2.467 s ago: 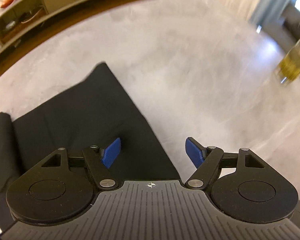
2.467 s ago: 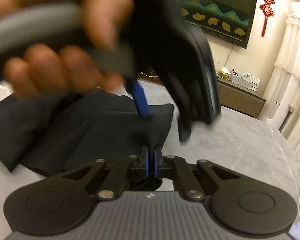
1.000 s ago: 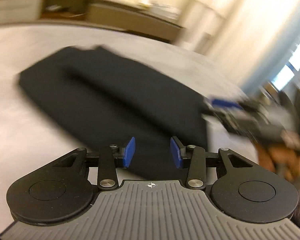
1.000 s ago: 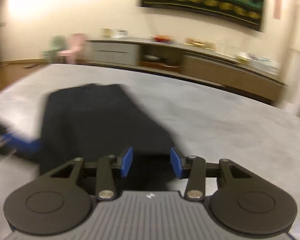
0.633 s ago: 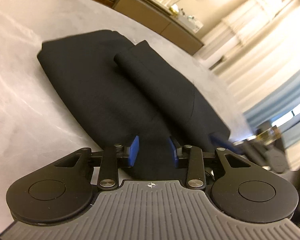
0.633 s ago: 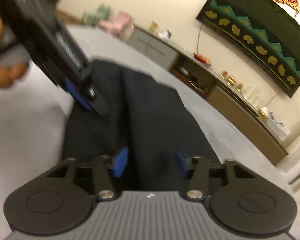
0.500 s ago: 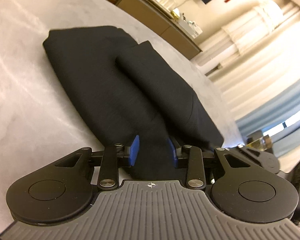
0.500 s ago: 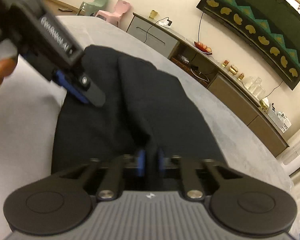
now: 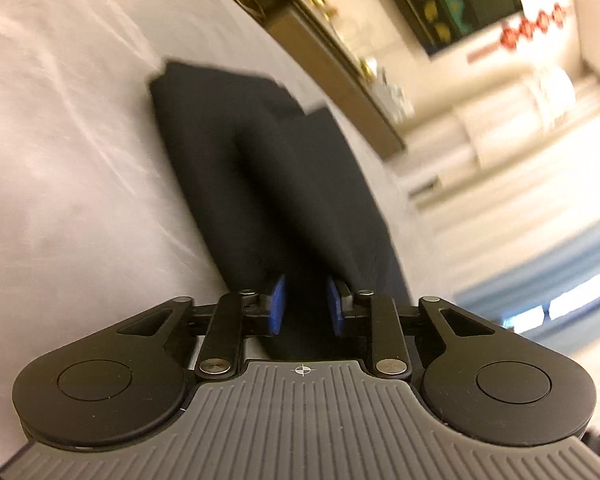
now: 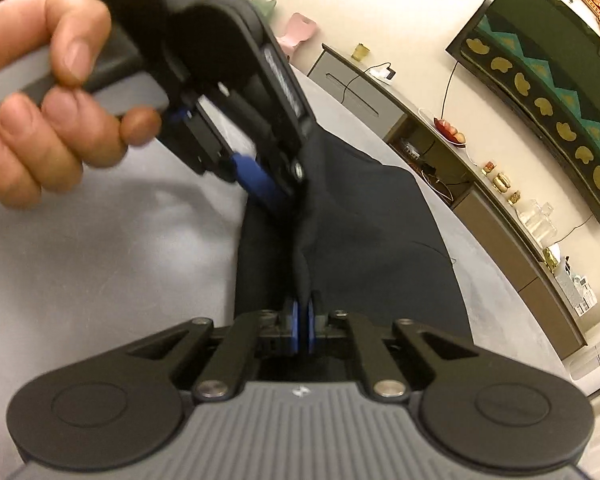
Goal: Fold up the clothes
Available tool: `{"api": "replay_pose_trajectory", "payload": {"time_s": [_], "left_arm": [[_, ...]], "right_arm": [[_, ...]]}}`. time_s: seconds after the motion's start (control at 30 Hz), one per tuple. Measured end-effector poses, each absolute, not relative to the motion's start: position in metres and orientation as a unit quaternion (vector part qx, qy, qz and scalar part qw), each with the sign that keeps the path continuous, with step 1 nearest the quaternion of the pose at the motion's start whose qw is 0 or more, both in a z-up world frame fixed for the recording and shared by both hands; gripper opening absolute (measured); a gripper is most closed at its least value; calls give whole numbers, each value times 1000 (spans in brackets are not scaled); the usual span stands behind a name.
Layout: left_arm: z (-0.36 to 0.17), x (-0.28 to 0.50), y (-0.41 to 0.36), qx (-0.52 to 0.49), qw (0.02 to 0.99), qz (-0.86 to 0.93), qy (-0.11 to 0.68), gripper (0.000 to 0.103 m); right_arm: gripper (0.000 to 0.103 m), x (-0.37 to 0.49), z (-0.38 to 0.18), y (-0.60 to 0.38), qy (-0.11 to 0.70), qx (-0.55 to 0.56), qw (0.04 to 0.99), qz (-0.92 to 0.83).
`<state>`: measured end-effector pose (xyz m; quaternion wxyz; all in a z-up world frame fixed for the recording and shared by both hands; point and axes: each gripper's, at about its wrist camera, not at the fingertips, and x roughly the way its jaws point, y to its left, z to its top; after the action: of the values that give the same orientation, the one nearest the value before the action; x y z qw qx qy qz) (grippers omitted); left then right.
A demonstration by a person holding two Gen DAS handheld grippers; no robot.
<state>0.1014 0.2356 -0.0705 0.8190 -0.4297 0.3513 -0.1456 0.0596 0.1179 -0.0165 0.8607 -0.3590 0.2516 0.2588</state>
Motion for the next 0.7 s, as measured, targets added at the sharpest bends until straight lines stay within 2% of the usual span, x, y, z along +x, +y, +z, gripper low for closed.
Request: {"api": "replay_pose_trajectory", "payload": {"time_s": [0.1, 0.27, 0.37, 0.5, 0.6, 0.7], "left_arm": [[-65, 94, 250, -462, 819, -114, 321, 32], [-64, 98, 253, -466, 821, -103, 313, 32], [-52, 88, 246, -420, 853, -88, 298, 31], [-15, 66, 218, -293, 927, -44, 231, 30], [-14, 73, 195, -278, 921, -115, 247, 32], [-37, 90, 175, -258, 904, -137, 311, 32]], "right_arm": [[5, 49, -12, 120, 222, -372, 866, 250], [4, 38, -18, 130, 212, -398, 852, 265], [5, 39, -35, 135, 220, -418, 841, 265], [6, 33, -39, 140, 211, -434, 837, 258], [7, 30, -41, 141, 204, -444, 834, 256], [9, 22, -43, 141, 194, -457, 827, 263]]}}
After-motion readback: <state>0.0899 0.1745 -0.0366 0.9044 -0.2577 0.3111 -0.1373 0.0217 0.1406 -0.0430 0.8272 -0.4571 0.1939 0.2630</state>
